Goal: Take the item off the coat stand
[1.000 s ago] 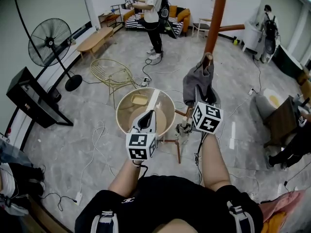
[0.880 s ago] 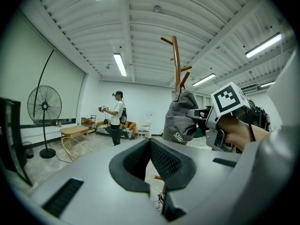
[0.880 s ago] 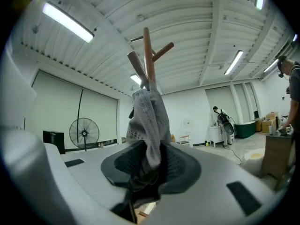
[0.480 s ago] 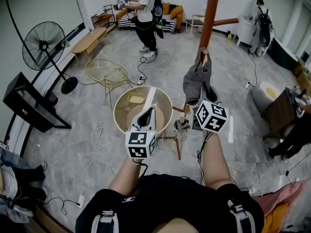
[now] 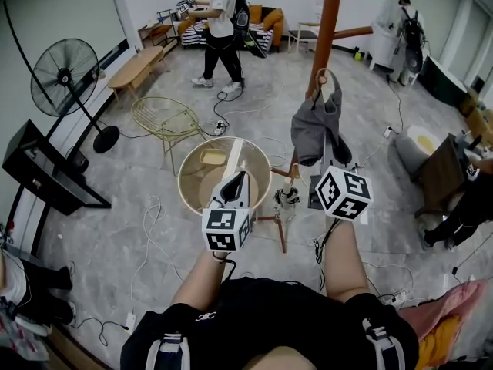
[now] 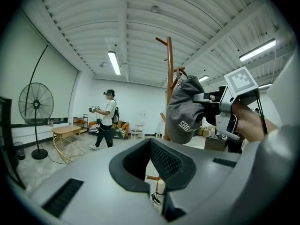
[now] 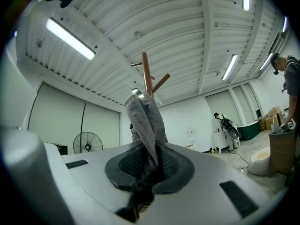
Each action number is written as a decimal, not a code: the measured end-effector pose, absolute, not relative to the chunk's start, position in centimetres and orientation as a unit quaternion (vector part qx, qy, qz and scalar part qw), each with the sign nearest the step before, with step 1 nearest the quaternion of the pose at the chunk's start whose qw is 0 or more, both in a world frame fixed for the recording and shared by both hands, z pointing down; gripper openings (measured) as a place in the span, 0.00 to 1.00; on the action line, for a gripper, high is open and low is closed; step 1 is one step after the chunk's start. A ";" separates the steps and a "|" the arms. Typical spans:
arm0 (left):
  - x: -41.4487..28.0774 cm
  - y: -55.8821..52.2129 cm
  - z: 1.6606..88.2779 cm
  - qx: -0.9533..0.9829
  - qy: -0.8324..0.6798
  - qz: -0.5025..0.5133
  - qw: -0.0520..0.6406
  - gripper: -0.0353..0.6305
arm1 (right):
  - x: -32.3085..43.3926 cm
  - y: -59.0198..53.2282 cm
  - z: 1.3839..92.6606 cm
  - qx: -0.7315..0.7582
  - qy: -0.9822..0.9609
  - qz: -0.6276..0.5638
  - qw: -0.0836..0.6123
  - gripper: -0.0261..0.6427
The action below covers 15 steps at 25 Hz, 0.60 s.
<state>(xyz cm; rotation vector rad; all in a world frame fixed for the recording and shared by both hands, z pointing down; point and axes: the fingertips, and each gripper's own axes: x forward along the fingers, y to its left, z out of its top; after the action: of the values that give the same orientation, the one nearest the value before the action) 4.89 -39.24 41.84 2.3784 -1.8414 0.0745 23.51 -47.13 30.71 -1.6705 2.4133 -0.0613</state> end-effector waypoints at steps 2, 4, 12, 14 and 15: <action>5.0 -39.4 41.7 0.790 -0.609 0.027 0.066 0.08 | 23.7 -46.6 29.9 -0.565 0.818 -0.016 0.110 0.10; 5.1 -39.5 41.5 0.791 -0.608 0.028 0.067 0.08 | 23.9 -46.1 29.3 -0.562 0.819 -0.014 0.116 0.10; 6.1 -39.1 42.1 0.798 -0.598 0.032 0.067 0.08 | 25.0 -42.8 29.8 -0.546 0.827 -0.027 0.135 0.10; 6.8 -39.3 42.2 0.801 -0.594 0.034 0.069 0.08 | 25.5 -42.4 30.5 -0.546 0.827 -0.027 0.130 0.10; 7.1 -39.4 42.3 0.802 -0.592 0.035 0.069 0.08 | 25.6 -42.3 31.0 -0.547 0.827 -0.027 0.125 0.10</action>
<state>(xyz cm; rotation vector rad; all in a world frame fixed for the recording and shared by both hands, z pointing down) 7.07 -39.40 42.33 2.4154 -1.7820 0.1053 25.65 -42.26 30.96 -1.5931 2.4103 -0.0784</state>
